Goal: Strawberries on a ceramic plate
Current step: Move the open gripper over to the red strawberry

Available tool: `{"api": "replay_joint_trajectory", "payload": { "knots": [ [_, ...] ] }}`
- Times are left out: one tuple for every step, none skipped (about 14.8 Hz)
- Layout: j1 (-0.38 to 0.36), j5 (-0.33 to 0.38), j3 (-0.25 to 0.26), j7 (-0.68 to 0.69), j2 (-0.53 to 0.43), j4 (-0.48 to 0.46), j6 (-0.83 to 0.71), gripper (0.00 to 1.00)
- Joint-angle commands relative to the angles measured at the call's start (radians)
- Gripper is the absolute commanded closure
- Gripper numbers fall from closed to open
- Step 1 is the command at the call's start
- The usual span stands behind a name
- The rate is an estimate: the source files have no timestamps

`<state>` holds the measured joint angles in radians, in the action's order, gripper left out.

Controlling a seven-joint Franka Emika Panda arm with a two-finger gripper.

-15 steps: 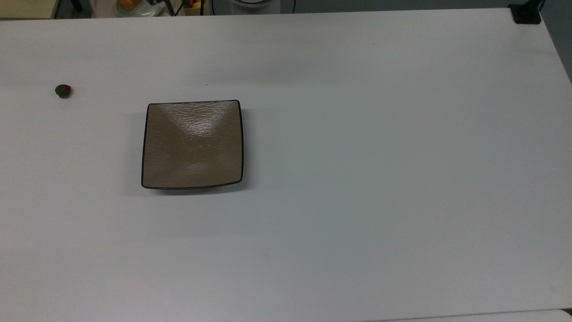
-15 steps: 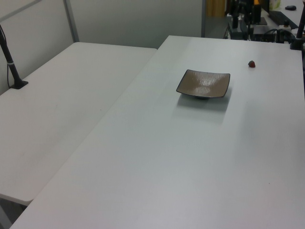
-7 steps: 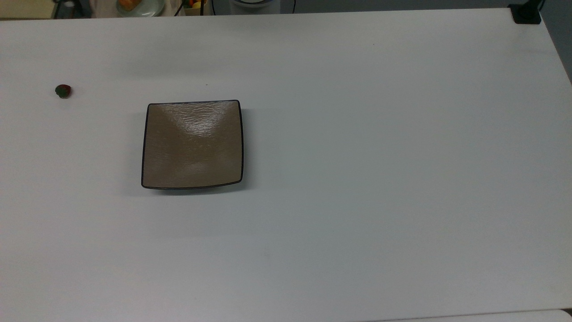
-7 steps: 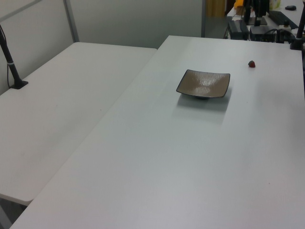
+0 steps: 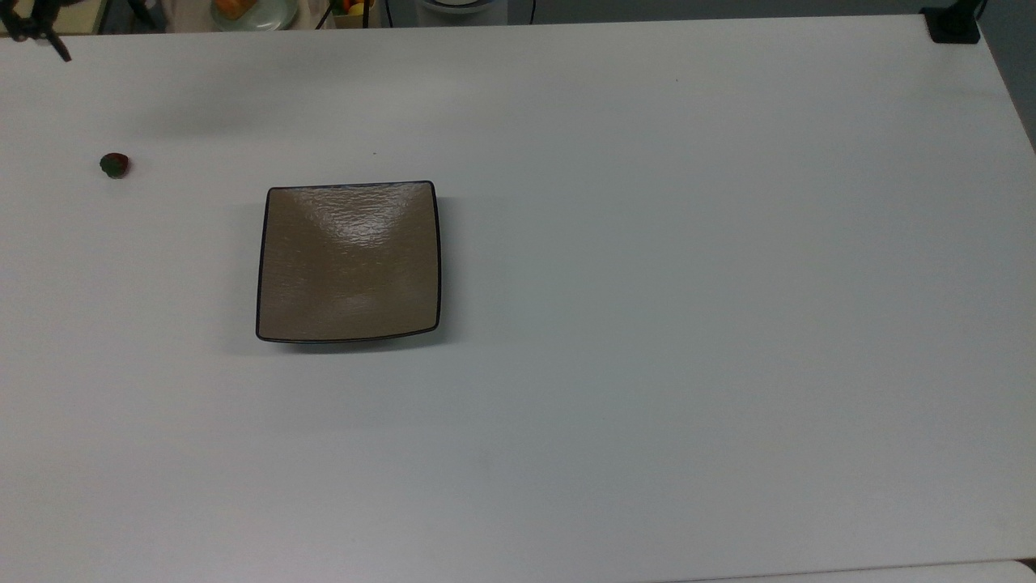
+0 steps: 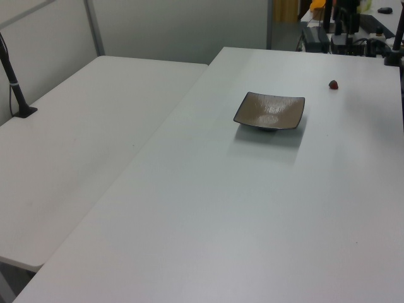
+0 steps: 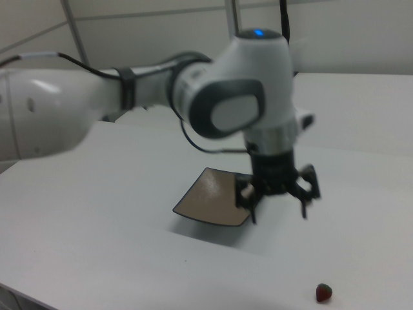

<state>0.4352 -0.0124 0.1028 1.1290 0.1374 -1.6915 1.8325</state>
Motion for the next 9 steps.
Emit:
{"api": "replay_joint_trajectory", "payload": {
  "knots": [
    [0.054,-0.011,-0.005,0.038,0.073,-0.022,0.108,0.0],
    [0.065,-0.011,-0.005,0.04,0.096,-0.022,0.132,0.0],
    [0.068,-0.011,-0.003,0.048,0.12,-0.022,0.155,0.0],
    [0.071,-0.011,-0.003,0.058,0.145,-0.022,0.177,0.0],
    [0.074,-0.011,-0.002,0.064,0.165,-0.022,0.201,0.0],
    [0.079,-0.011,-0.002,0.064,0.183,-0.022,0.223,0.0],
    [0.085,-0.011,-0.002,0.064,0.198,-0.023,0.24,0.0],
    [0.091,-0.009,-0.002,0.068,0.214,-0.028,0.252,0.0],
    [0.091,-0.009,-0.002,0.068,0.228,-0.03,0.264,0.02]
  ]
}}
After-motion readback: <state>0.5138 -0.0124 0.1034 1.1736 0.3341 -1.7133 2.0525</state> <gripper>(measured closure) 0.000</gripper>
